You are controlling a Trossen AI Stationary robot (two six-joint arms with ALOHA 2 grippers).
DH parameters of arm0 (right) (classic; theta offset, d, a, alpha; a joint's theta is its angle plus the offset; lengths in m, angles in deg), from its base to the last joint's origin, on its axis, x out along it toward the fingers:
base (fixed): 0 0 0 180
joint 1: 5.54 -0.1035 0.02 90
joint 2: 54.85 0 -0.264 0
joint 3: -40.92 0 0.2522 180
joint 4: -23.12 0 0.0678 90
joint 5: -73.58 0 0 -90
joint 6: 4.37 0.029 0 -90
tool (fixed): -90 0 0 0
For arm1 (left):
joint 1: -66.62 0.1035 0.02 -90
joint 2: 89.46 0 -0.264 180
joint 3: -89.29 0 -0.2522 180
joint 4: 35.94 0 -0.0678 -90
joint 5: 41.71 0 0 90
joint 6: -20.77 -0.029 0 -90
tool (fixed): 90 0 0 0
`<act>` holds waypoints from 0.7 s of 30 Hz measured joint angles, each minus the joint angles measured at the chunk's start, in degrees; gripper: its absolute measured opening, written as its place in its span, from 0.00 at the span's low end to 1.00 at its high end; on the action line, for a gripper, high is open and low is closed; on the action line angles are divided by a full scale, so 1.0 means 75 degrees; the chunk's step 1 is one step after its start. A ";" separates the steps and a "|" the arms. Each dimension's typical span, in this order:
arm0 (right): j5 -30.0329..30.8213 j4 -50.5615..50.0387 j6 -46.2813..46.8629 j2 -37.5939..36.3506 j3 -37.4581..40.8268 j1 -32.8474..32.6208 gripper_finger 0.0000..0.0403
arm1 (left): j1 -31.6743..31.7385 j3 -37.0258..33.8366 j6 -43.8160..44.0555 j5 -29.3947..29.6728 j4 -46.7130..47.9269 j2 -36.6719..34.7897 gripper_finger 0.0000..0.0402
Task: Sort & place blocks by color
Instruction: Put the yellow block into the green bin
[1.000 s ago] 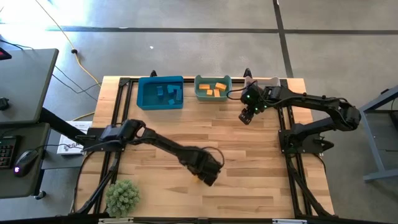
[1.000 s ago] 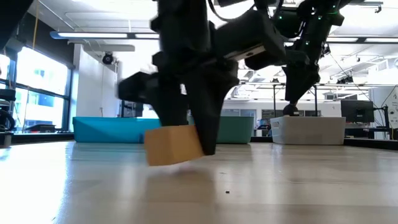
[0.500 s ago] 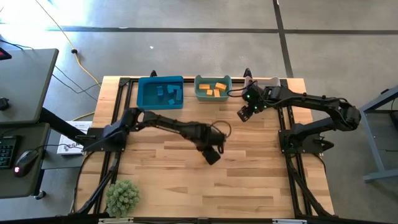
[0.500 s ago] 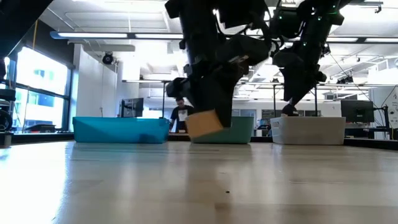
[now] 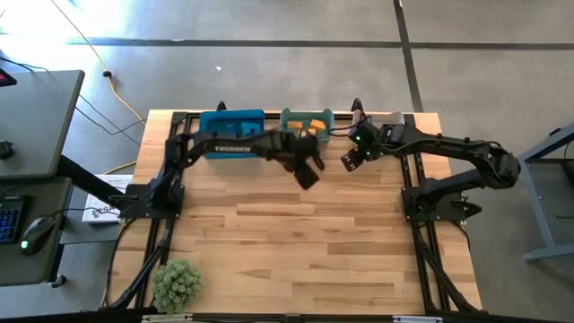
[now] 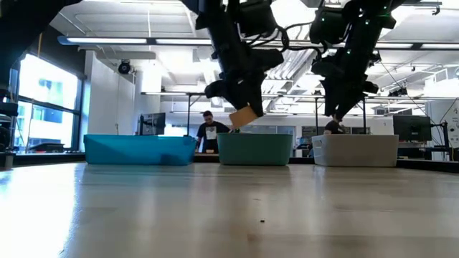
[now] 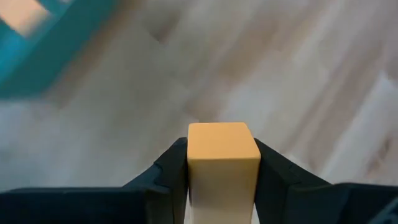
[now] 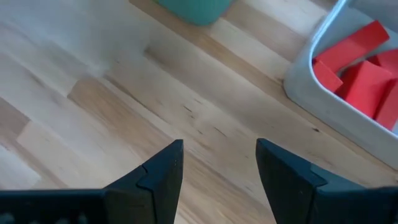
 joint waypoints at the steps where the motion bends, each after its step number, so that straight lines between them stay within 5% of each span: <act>1: -0.0003 0.0062 -0.0028 0.0000 0.0000 0.0000 0.47 | 0.0150 0.0000 -0.0052 0.0005 -0.0104 -0.0036 0.27; 21: 0.0049 0.3259 -0.1417 0.0000 0.0000 0.0463 0.47 | 0.2776 0.0000 -0.0648 -0.1143 -0.2353 -0.0087 0.29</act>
